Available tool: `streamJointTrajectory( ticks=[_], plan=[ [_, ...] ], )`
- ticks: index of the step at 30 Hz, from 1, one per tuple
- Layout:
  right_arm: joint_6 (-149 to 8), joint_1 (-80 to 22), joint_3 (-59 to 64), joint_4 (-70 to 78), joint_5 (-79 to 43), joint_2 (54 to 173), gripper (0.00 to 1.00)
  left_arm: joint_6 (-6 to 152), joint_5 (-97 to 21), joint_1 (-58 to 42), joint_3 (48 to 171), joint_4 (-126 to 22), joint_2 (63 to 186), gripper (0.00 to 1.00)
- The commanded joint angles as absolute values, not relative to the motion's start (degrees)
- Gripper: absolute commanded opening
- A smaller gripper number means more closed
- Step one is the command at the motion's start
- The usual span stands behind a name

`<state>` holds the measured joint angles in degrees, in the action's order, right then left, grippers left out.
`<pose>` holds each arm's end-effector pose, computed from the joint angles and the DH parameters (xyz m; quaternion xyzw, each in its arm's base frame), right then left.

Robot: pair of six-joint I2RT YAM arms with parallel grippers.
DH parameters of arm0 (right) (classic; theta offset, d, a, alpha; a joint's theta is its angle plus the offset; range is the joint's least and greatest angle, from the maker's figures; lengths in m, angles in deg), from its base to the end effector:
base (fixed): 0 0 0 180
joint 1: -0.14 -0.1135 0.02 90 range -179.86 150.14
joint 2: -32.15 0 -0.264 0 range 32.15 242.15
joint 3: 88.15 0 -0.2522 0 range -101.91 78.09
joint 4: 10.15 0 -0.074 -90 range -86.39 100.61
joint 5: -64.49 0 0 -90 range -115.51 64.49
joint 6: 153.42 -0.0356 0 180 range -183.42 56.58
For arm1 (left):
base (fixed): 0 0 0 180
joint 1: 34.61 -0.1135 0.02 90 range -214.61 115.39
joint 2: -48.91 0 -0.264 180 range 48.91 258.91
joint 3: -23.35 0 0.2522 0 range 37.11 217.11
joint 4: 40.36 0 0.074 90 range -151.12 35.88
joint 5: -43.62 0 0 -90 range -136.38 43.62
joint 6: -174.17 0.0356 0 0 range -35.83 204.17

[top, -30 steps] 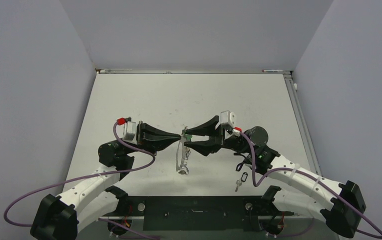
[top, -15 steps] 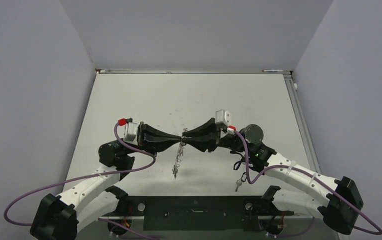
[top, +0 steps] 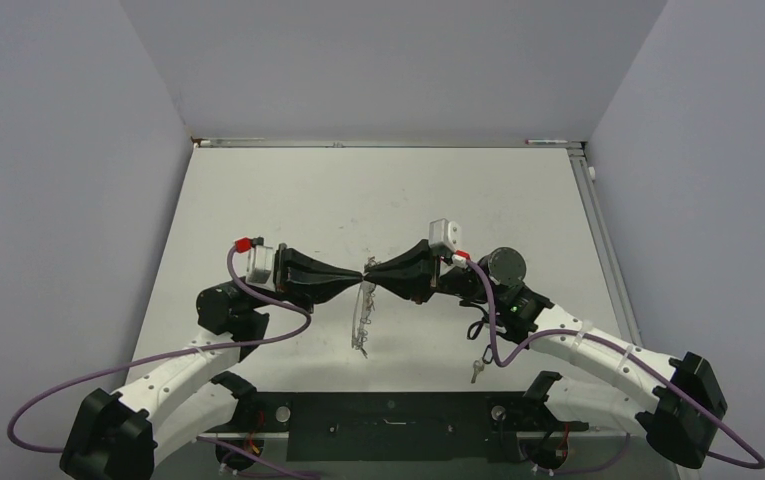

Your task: Put the keys on the keyring

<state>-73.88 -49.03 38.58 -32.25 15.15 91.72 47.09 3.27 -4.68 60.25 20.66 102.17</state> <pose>0.1355 0.1923 0.3410 -0.4489 0.4418 0.5537 0.5447 0.1365 -0.1099 0.3222 0.3648 0.3733 -0.5972 0.6090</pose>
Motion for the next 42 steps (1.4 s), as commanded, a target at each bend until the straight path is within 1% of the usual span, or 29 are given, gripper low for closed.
streamJointTrajectory(
  ticks=[1, 2, 3, 4, 5, 6, 7, 8, 10, 12, 15, 19, 23, 28, 34, 42],
  plan=[
    [-72.83, -49.32, 35.01, -32.36, 13.03, 90.54, 0.05, 49.18, 0.65, -4.38, 60.93, 20.26, 100.68, 0.00],
    [-72.83, -49.32, 34.64, -31.44, 12.29, 90.33, 0.05, 49.95, 0.38, -4.38, 60.97, 19.18, 100.29, 0.00],
    [-72.84, -49.32, 34.37, -30.55, 11.53, 90.08, 0.05, 50.70, -0.08, -4.38, 60.98, 18.02, 99.87, 0.02],
    [-72.84, -49.33, 34.14, -29.85, 11.06, 89.88, 0.05, 51.17, -0.83, -4.35, 60.83, 17.23, 99.48, 0.11],
    [-72.86, -49.30, 33.95, -29.12, 10.45, 89.70, 0.05, 51.62, -1.88, -4.34, 60.58, 16.69, 98.99, 0.23],
    [-72.84, -49.29, 33.82, -28.43, 9.96, 89.57, 0.05, 51.90, -3.22, -4.38, 60.24, 16.32, 98.17, 0.38],
    [-72.75, -49.34, 33.65, -27.66, 9.51, 89.48, 0.05, 52.49, -4.48, -4.38, 59.89, 15.93, 97.42, 0.49],
    [-72.57, -49.34, 33.47, -26.94, 8.98, 89.47, 0.05, 53.45, -5.78, -4.45, 59.66, 14.34, 96.37, 0.58],
    [-72.19, -49.41, 33.24, -25.60, 8.14, 89.46, 0.05, 56.85, -7.53, -4.40, 59.88, 9.14, 94.11, 0.66],
    [-71.84, -49.48, 32.89, -24.38, 7.32, 89.52, 0.05, 59.97, -8.66, -4.38, 60.22, 5.01, 92.14, 0.70],
    [-71.15, -49.54, 32.17, -22.45, 6.05, 89.54, 0.05, 65.86, -9.66, -4.40, 60.65, -2.70, 89.36, 0.73],
    [-70.80, -49.61, 30.73, -19.77, 4.10, 89.35, 0.05, 77.63, -10.30, -4.13, 63.07, -17.85, 86.99, 0.71],
    [-70.92, -49.70, 29.09, -17.16, 1.33, 89.18, 0.05, 83.08, -11.77, -2.42, 63.99, -24.56, 86.95, 0.69],
    [-71.51, -49.85, 26.24, -13.72, -1.84, 90.00, 0.05, 83.27, -12.54, 1.08, 65.17, -25.74, 90.32, 0.67],
    [-70.96, -50.81, 24.54, -10.24, -5.68, 91.15, 0.05, 80.70, -16.55, 3.66, 65.71, -22.54, 91.83, 0.67],
    [-69.62, -53.60, 22.50, -6.39, -14.11, 92.35, 0.05, 79.43, -19.30, 7.12, 66.63, -21.34, 91.41, 0.70]
  ],
)
